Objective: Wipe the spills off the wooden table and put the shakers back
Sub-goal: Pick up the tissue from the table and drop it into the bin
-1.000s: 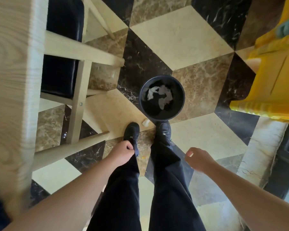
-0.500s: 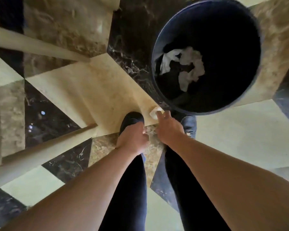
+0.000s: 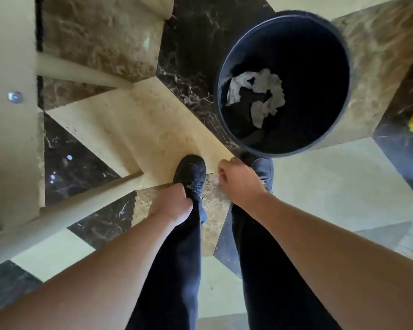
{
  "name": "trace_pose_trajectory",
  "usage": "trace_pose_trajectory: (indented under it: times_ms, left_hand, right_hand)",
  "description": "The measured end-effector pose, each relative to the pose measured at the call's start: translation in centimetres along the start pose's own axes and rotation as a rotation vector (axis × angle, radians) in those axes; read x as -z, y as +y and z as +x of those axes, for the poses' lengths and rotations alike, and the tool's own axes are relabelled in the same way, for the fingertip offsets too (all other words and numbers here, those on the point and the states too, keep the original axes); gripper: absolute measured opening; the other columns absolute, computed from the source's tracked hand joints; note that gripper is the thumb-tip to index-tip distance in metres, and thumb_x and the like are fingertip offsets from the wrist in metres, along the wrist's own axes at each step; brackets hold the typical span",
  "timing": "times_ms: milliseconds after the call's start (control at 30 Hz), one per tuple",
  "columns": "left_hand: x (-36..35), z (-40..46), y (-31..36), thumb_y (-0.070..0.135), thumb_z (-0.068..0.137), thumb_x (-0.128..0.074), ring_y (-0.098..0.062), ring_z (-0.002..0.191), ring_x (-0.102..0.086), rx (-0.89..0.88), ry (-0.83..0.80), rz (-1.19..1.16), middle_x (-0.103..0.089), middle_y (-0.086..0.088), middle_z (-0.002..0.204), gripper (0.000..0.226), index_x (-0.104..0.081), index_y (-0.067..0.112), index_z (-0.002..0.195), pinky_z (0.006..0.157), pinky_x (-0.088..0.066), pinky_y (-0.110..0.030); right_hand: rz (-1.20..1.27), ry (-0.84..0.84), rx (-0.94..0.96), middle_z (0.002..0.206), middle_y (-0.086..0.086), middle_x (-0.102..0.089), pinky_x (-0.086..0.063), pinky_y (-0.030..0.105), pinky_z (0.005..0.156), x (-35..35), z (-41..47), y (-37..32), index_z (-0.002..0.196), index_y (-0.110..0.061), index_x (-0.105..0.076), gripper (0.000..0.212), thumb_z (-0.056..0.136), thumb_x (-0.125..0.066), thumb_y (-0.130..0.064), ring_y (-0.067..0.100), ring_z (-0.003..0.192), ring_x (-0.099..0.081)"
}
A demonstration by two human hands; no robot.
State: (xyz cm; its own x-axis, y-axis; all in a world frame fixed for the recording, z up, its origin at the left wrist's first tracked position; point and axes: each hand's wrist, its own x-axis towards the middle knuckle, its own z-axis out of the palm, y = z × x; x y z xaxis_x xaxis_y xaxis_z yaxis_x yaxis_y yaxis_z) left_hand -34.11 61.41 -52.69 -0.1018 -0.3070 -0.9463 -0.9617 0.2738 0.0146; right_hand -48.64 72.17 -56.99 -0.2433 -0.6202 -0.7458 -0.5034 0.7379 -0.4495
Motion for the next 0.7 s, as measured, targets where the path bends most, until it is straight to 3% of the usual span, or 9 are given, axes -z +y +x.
trace_pose_trajectory:
  times_ms: [100,200,267,333,400,467,500,633,700]
  left_hand:
    - [2.3,-5.1,2.8,0.018,0.092,-0.051,-0.032,0.094,-0.063,-0.089,-0.052,-0.017,-0.068,-0.012,0.096,0.020,-0.063,0.004,0.099,0.083,-0.051,-0.041]
    - [4.4,-9.1,4.7,0.016,0.094,-0.051,-0.034,0.090,-0.063,-0.130,-0.047,-0.046,-0.066,-0.013,0.093,0.021,-0.062,0.000,0.101,0.075,-0.049,-0.040]
    - [6.2,-11.4,5.9,0.015,0.095,-0.049,-0.030,0.077,-0.059,-0.123,-0.030,-0.072,-0.061,-0.011,0.085,0.020,-0.062,0.000,0.097,0.067,-0.041,-0.036]
    - [8.5,-14.4,7.3,0.012,0.094,-0.048,-0.029,0.074,-0.057,-0.125,-0.027,-0.089,-0.061,-0.014,0.083,0.017,-0.062,0.004,0.091,0.065,-0.040,-0.037]
    - [10.6,-18.8,8.4,0.009,0.091,-0.046,-0.034,0.082,-0.065,-0.116,-0.022,-0.131,-0.068,-0.020,0.089,0.020,-0.064,0.001,0.087,0.069,-0.050,-0.041]
    - [12.8,-23.5,9.4,0.010,0.088,-0.043,-0.034,0.085,-0.068,-0.093,0.000,-0.207,-0.070,-0.023,0.094,0.021,-0.061,0.005,0.080,0.076,-0.056,-0.042]
    - [13.7,-25.9,9.8,0.012,0.088,-0.042,-0.033,0.081,-0.068,-0.088,0.019,-0.249,-0.070,-0.021,0.093,0.019,-0.059,0.008,0.079,0.075,-0.057,-0.041]
    - [17.2,-36.4,9.9,0.020,0.091,-0.044,-0.027,0.092,-0.069,-0.133,0.112,-0.389,-0.069,-0.009,0.102,0.023,-0.061,0.015,0.105,0.088,-0.059,-0.043]
    - [18.2,-41.4,8.9,0.021,0.090,-0.044,-0.024,0.089,-0.070,-0.163,0.177,-0.459,-0.069,-0.006,0.100,0.025,-0.061,0.018,0.108,0.086,-0.059,-0.043]
  right_hand:
    - [0.171,0.119,-0.018,0.094,0.005,-0.055,-0.051,0.039,0.069,6.3,-6.3,-2.8,0.097,-0.016,-0.060,0.011,0.095,-0.050,-0.017,0.029,0.079,-0.059]
    - [0.245,0.234,-0.126,0.104,0.004,-0.060,-0.053,0.038,0.073,12.5,-10.3,-3.9,0.112,-0.021,-0.060,0.018,0.098,-0.049,-0.021,0.028,0.089,-0.062]
    - [0.241,0.240,-0.183,0.109,0.003,-0.066,-0.057,0.039,0.076,15.9,-11.5,-3.9,0.139,-0.029,-0.044,0.043,0.097,-0.055,-0.030,0.029,0.094,-0.065]
    - [0.168,0.138,-0.309,0.104,0.003,-0.065,-0.058,0.039,0.073,18.4,-12.9,-3.9,0.153,-0.027,-0.022,0.071,0.093,-0.060,-0.037,0.031,0.091,-0.067]
    - [0.081,-0.076,-0.402,0.111,0.011,-0.066,-0.057,0.039,0.076,20.4,-15.3,-5.1,0.143,-0.011,-0.040,0.060,0.091,-0.060,-0.033,0.034,0.097,-0.066]
    - [0.059,-0.270,-0.373,0.114,0.016,-0.068,-0.054,0.038,0.080,22.4,-18.9,-7.5,0.114,-0.004,-0.062,0.032,0.091,-0.058,-0.026,0.035,0.104,-0.066]
    - [0.084,-0.305,-0.341,0.113,0.017,-0.069,-0.055,0.039,0.083,23.2,-21.0,-9.0,0.110,-0.003,-0.065,0.029,0.091,-0.056,-0.024,0.034,0.105,-0.067]
    - [0.162,-0.228,-0.297,0.110,0.020,-0.070,-0.056,0.045,0.093,25.1,-28.7,-14.3,0.112,0.000,-0.067,0.032,0.093,-0.050,-0.019,0.037,0.105,-0.067]
    - [0.264,-0.216,-0.329,0.106,0.020,-0.071,-0.057,0.045,0.092,25.3,-32.2,-16.5,0.113,0.002,-0.067,0.032,0.094,-0.050,-0.018,0.037,0.101,-0.069]
